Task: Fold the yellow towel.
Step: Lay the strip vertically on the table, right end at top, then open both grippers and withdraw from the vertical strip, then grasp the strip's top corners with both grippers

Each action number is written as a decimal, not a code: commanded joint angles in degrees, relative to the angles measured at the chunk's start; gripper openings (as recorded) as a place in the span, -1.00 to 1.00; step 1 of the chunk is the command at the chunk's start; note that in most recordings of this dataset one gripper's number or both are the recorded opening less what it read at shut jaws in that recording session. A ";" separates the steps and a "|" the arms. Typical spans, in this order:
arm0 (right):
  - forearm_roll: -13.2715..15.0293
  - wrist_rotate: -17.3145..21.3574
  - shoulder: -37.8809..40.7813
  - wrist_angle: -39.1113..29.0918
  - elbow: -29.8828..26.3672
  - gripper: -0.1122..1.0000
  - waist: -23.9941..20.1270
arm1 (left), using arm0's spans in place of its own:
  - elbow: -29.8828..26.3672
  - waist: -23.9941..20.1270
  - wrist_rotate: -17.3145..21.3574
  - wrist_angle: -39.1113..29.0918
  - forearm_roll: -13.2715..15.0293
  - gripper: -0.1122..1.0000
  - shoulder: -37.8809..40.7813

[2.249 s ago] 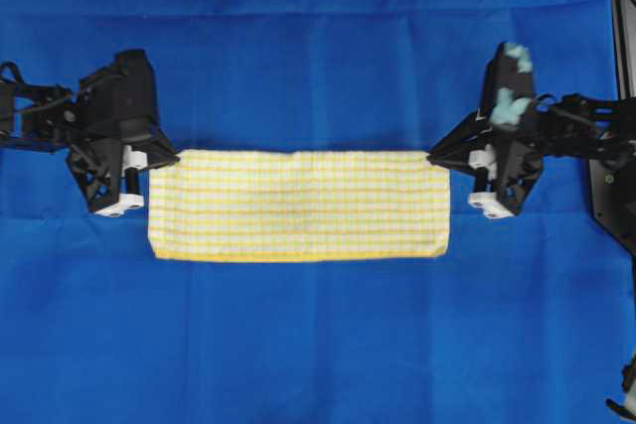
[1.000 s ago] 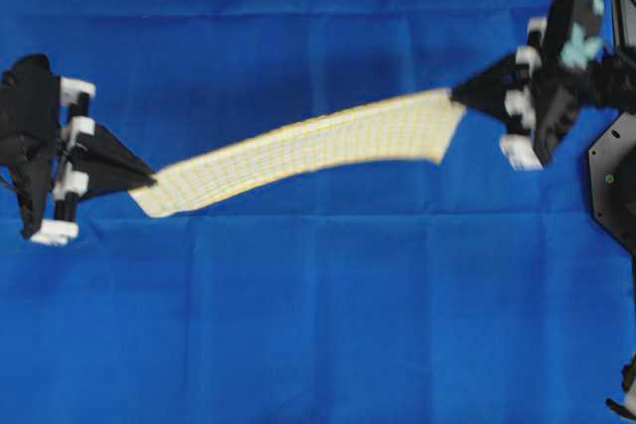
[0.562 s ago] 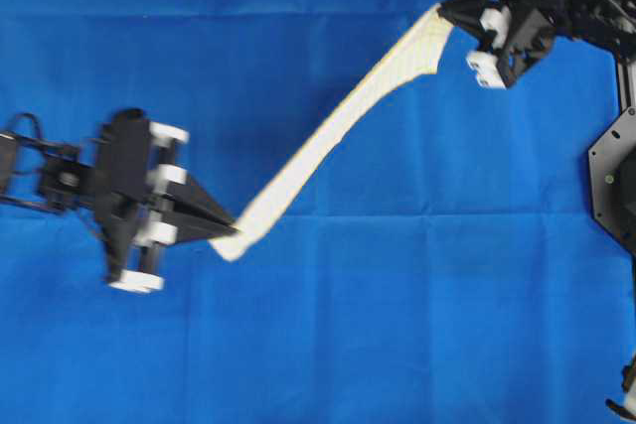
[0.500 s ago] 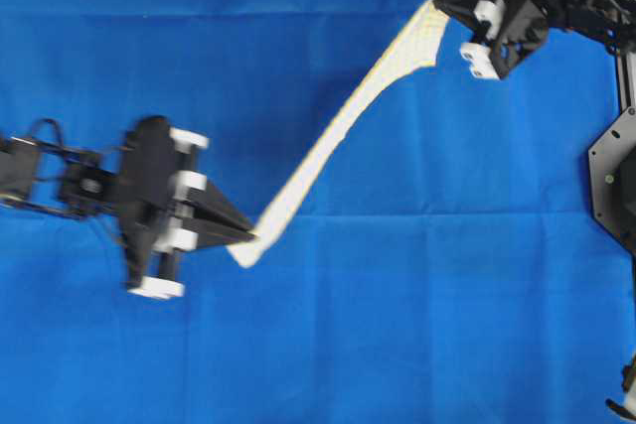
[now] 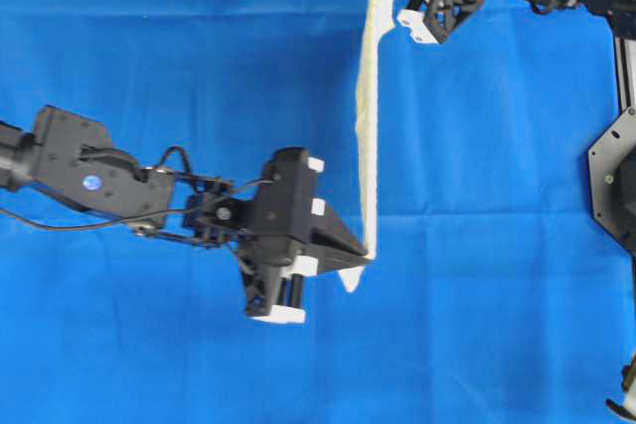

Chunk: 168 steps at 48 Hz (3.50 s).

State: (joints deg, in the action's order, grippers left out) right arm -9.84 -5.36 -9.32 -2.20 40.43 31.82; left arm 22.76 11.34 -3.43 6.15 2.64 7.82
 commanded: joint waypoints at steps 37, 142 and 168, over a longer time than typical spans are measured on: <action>0.88 -0.09 -5.27 -2.81 2.29 -0.74 1.76 | -10.37 0.18 1.41 -0.26 0.00 -0.76 6.77; 2.64 1.14 -8.35 4.48 6.42 0.42 -13.54 | 19.34 -11.95 -5.45 1.05 -0.09 0.50 -17.93; -0.18 1.67 -16.35 5.71 13.01 0.42 -19.42 | 26.37 -14.33 -3.16 5.80 -0.09 0.58 -22.76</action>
State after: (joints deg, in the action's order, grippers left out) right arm -9.84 -3.78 -26.10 2.81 54.67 12.57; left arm 49.75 -2.90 -6.77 11.25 2.72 -14.33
